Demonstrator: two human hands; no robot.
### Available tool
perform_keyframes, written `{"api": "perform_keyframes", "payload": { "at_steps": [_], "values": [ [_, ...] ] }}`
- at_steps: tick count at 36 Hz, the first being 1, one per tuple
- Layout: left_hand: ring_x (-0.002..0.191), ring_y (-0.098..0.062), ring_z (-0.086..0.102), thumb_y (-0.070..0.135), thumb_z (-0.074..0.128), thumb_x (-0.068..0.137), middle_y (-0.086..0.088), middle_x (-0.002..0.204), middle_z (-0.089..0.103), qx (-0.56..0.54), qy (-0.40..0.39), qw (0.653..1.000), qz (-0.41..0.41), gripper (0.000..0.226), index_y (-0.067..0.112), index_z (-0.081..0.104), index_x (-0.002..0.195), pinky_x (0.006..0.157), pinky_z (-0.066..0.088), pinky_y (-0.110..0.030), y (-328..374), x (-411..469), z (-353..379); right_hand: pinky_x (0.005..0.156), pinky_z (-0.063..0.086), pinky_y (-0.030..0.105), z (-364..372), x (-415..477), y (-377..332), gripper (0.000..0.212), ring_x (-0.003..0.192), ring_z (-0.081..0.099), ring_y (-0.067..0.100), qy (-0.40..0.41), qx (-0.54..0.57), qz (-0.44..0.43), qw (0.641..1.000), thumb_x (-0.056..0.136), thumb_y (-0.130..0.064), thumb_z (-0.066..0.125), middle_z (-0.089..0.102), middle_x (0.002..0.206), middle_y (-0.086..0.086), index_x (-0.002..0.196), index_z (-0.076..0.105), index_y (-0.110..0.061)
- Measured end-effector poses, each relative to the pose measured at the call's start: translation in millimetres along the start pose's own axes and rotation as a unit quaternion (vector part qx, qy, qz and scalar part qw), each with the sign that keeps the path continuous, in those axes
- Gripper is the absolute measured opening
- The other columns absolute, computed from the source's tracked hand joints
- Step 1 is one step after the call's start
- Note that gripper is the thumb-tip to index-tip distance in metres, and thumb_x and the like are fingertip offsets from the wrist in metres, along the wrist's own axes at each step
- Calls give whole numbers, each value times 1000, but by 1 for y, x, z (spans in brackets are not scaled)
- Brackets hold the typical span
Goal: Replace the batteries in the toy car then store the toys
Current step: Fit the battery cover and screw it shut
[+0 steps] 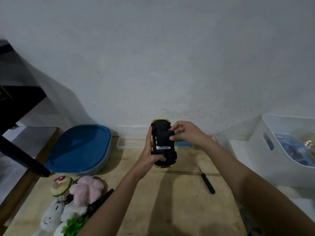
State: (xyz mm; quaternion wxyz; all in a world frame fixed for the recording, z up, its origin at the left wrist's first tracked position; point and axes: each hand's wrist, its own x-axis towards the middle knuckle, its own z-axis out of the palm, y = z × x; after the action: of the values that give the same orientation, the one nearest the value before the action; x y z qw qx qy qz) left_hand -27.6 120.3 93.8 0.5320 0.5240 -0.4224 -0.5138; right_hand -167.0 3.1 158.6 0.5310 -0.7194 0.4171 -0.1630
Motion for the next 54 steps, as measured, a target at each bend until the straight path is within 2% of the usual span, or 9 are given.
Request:
{"api": "perform_keyframes", "payload": {
  "at_steps": [10,17,25,31,35,40,43,49,54],
  "values": [
    [98,-11,61,-4,57,67,7,124,57,-1,1,1000,14,108,64,6,133,81,51,-29,7,20,-2,70,50,21,1,13,-8,17,72,59,19,24,-33,-32,999,79,2,67,58,74,6,90,59,-8],
    [98,-12,62,-5,58,68,-4,137,48,-8,20,999,41,107,62,7,133,76,52,-25,11,34,-2,70,54,18,3,26,-5,11,72,60,16,62,-5,-54,997,82,1,65,58,75,2,88,63,-8],
    [114,-22,59,-7,56,68,3,143,44,-24,22,998,51,106,62,9,134,94,50,-40,17,43,0,69,48,8,3,34,1,16,80,62,13,140,-8,-91,986,78,-4,71,67,94,4,93,71,-9],
    [120,-28,54,-6,57,70,4,143,44,-45,23,997,51,106,56,7,140,99,46,-43,26,49,-3,68,48,5,6,38,-3,21,73,59,6,184,8,-112,976,76,-3,73,65,88,3,97,72,-7],
    [116,-24,58,-4,58,72,3,141,47,-46,19,997,57,104,54,6,141,91,50,-33,29,52,-2,69,48,6,4,38,-5,22,71,57,5,183,14,-118,976,76,-4,73,64,82,2,98,72,-8],
    [106,-18,63,-6,57,72,-2,139,48,-32,7,997,68,105,54,5,141,79,52,-25,33,52,-3,78,55,23,-1,39,-8,14,76,63,12,170,22,-117,978,79,-5,71,65,79,3,92,71,-11],
    [100,-16,66,-13,54,75,-2,139,47,-36,2,997,74,106,51,4,143,76,53,-25,35,52,-3,74,57,20,-4,37,-9,11,75,64,13,152,31,-122,980,80,-3,70,67,81,6,88,70,-10],
    [112,-19,60,-1,58,76,3,142,45,-32,11,997,72,99,56,8,140,85,53,-29,33,51,-5,68,52,12,-9,37,-11,11,73,62,11,128,22,-116,985,79,-4,70,66,80,3,87,71,-12],
    [119,-10,56,18,51,95,17,138,45,-50,52,995,67,72,53,9,142,91,52,-28,35,52,1,67,46,4,-3,36,-11,11,73,58,3,171,-13,-131,977,79,-5,71,66,83,3,89,72,-10]
  ]
}}
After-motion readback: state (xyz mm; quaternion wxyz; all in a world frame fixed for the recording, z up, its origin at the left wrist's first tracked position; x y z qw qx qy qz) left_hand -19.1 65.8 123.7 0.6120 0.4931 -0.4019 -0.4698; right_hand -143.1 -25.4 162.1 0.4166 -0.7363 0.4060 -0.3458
